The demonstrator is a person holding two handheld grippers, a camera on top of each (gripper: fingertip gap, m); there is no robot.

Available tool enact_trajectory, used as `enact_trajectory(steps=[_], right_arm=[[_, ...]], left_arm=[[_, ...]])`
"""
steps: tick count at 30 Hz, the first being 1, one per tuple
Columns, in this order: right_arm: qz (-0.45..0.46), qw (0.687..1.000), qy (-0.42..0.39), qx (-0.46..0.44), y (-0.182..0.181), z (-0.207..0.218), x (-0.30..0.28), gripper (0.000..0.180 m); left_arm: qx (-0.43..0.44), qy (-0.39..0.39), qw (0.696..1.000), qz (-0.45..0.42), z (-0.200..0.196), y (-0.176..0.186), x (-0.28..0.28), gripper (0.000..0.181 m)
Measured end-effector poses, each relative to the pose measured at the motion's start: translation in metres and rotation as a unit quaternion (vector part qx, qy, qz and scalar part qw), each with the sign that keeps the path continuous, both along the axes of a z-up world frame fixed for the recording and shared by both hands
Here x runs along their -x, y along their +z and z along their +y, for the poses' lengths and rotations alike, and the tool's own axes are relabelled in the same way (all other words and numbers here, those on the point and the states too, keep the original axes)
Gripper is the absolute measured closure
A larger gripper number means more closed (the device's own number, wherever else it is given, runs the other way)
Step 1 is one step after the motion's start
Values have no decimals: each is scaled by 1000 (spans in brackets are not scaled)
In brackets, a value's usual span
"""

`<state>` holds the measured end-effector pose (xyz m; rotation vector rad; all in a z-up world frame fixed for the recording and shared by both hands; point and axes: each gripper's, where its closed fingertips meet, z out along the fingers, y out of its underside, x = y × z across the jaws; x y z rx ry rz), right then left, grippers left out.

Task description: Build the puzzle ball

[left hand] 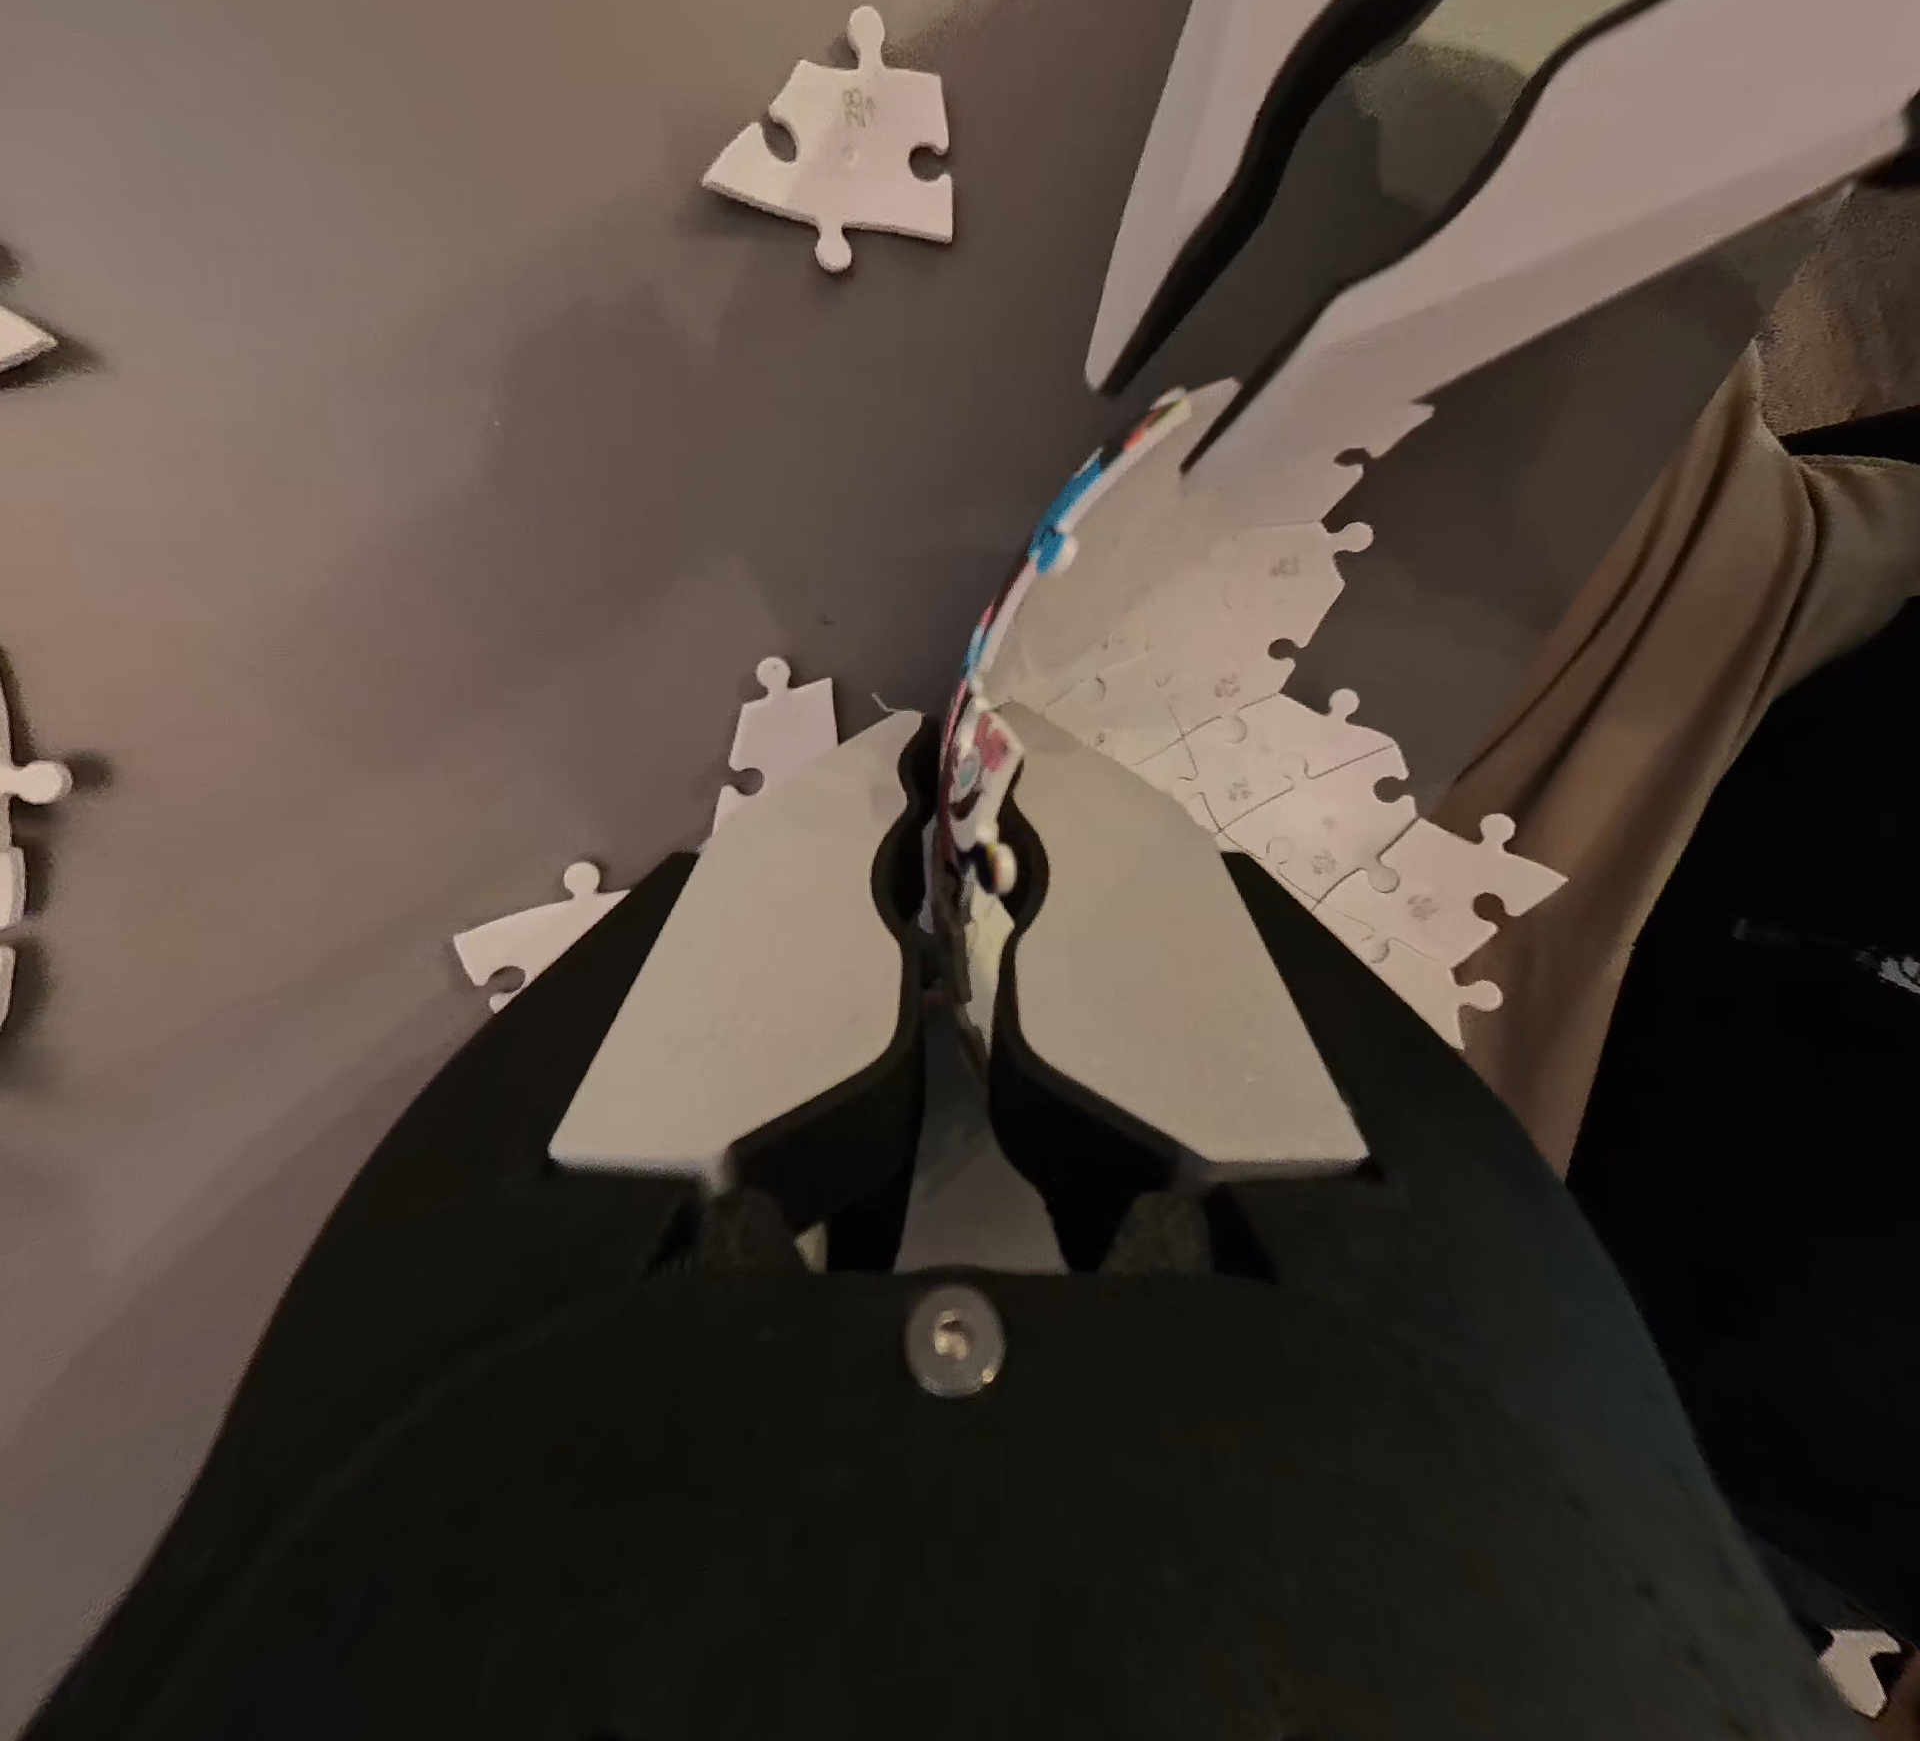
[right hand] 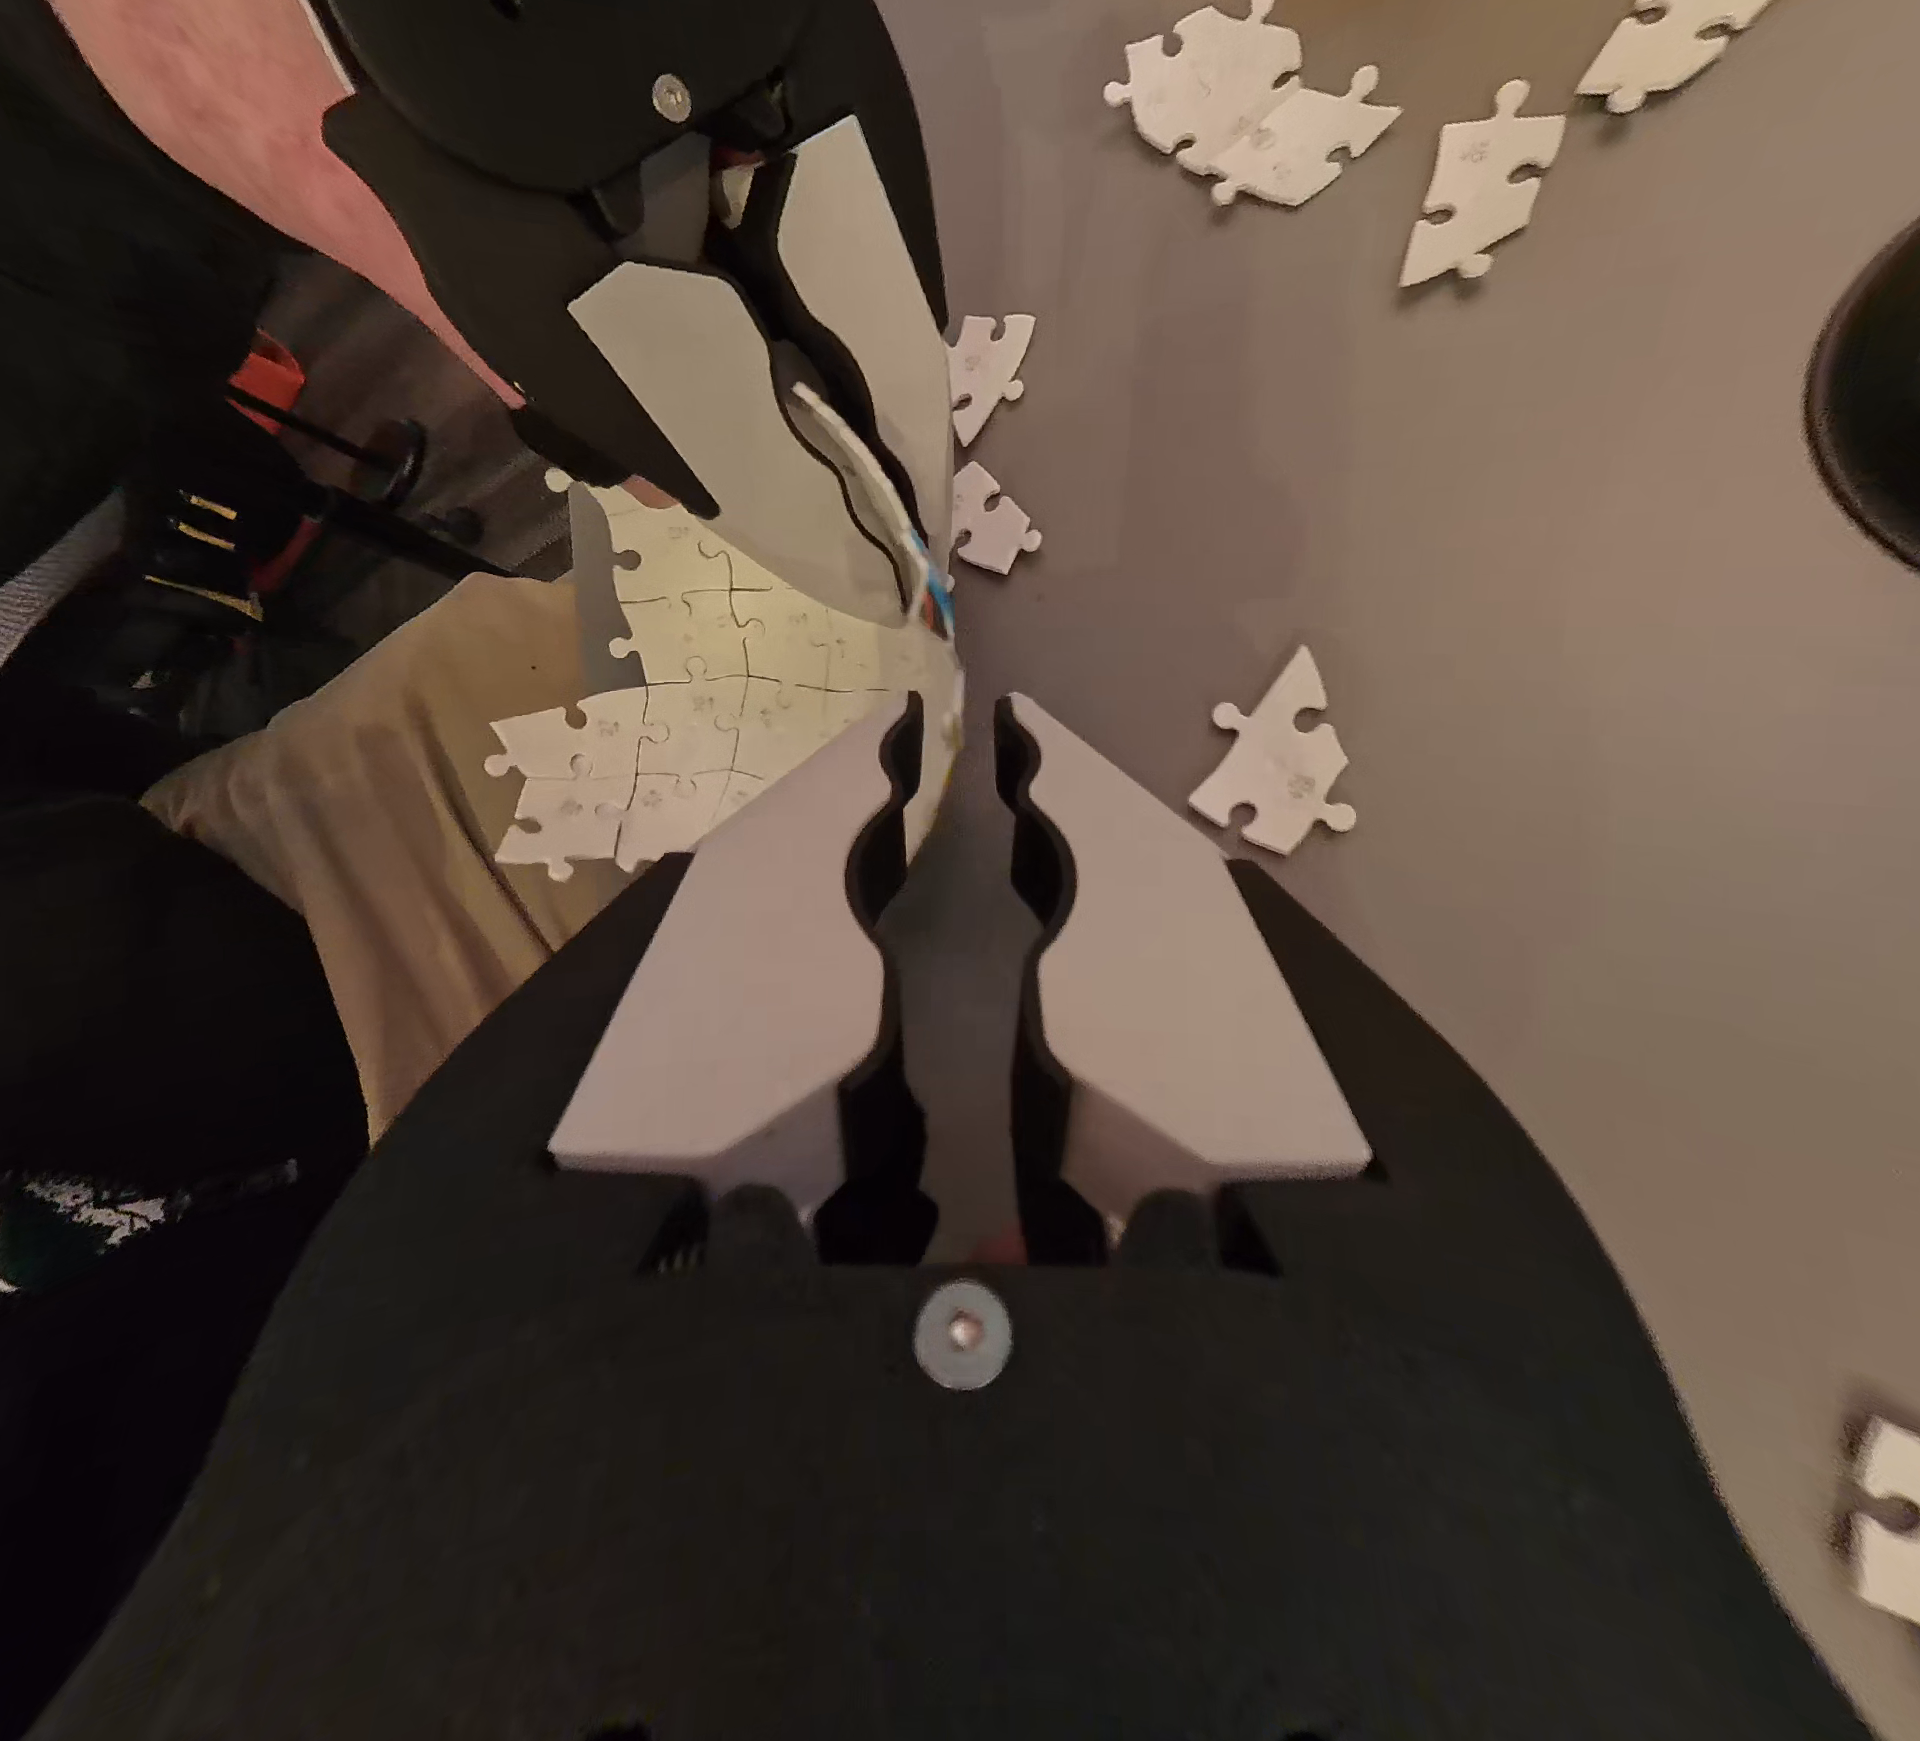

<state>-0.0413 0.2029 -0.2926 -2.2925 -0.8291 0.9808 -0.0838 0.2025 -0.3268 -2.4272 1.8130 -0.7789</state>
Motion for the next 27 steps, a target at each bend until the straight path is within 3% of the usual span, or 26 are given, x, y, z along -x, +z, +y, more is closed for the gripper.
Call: enact_trajectory(steps=[15, 27], right_arm=[[12, 1000, -8, -2, 8, 2, -10, 169], [14, 1000, -26, -5, 9, 7, -22, 166]], left_arm=[[10, -7, 1000, -29, -3, 11, 7, 146], [-11, 32, 997, -70, 7, 24, 30, 147]])
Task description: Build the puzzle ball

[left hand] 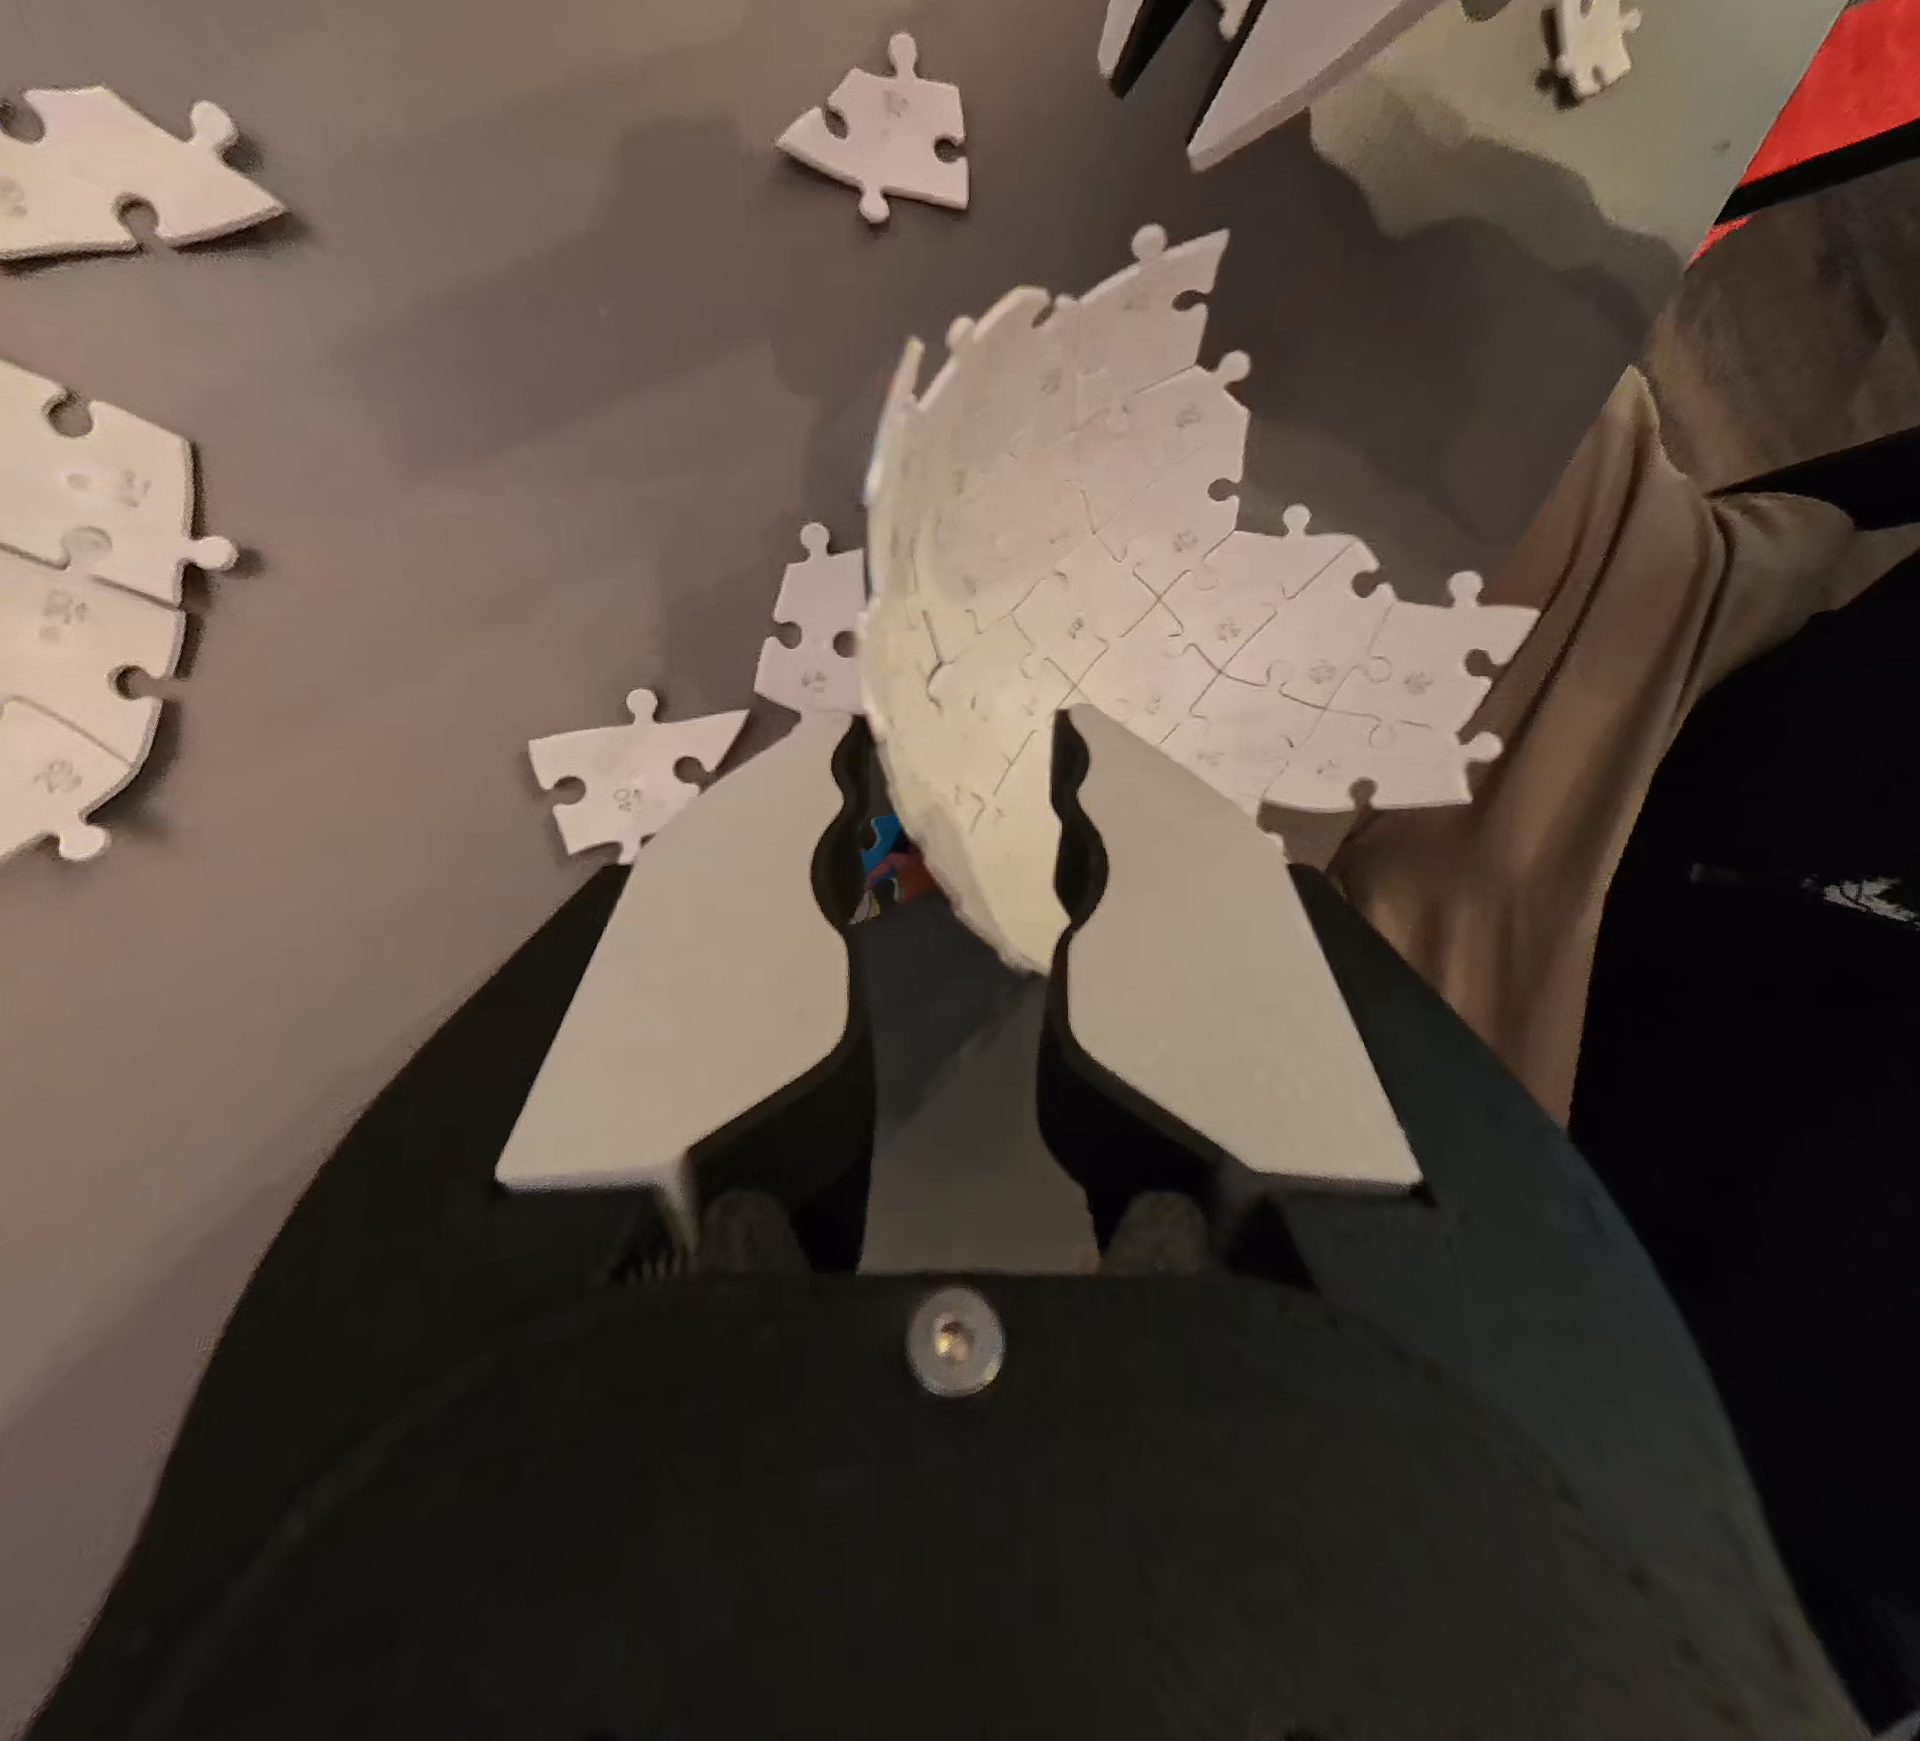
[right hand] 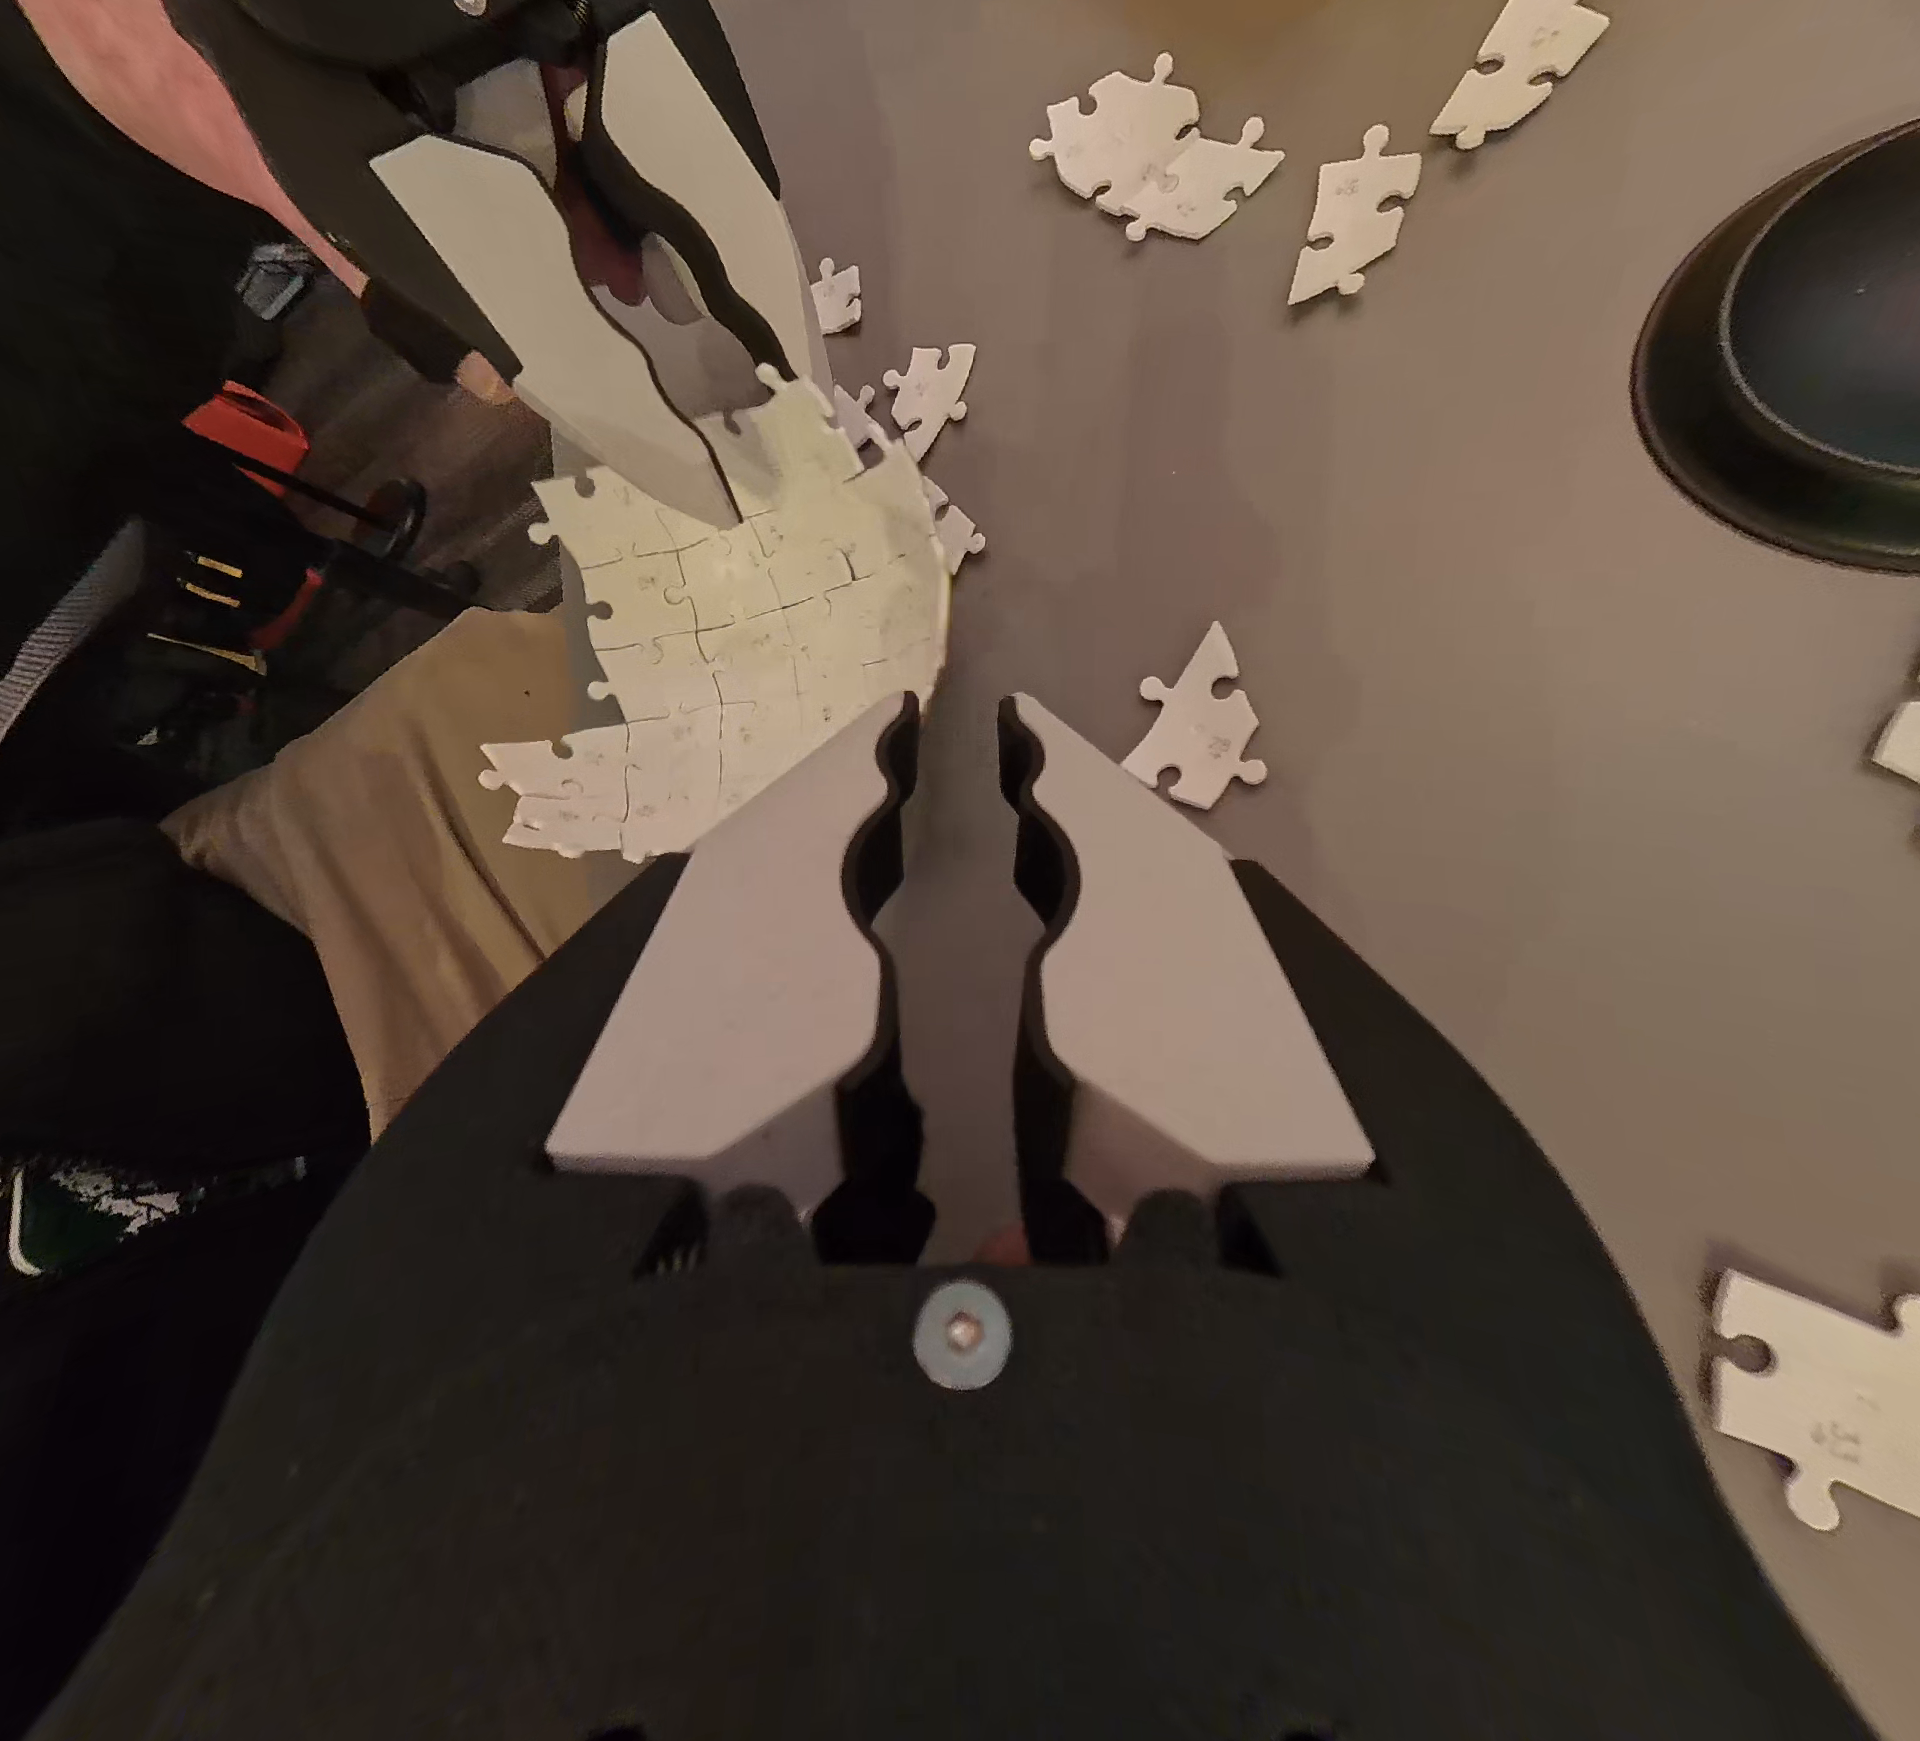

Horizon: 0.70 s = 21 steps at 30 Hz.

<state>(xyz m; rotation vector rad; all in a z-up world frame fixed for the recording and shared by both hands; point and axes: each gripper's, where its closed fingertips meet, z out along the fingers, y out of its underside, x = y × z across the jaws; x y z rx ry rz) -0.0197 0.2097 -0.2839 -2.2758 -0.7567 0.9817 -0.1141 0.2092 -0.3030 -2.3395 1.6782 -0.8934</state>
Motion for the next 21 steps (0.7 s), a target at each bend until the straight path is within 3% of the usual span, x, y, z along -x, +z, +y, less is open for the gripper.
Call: enact_trajectory(steps=[15, 21], right_arm=[[-6, 1000, -18, -12, 0, 7, -7, 163], [-47, 998, -37, -26, -9, 14, -20, 161]], left_arm=[[25, 50, 997, -54, 2, -11, 7, 156], [6, 62, 995, -79, 6, -6, 7, 155]])
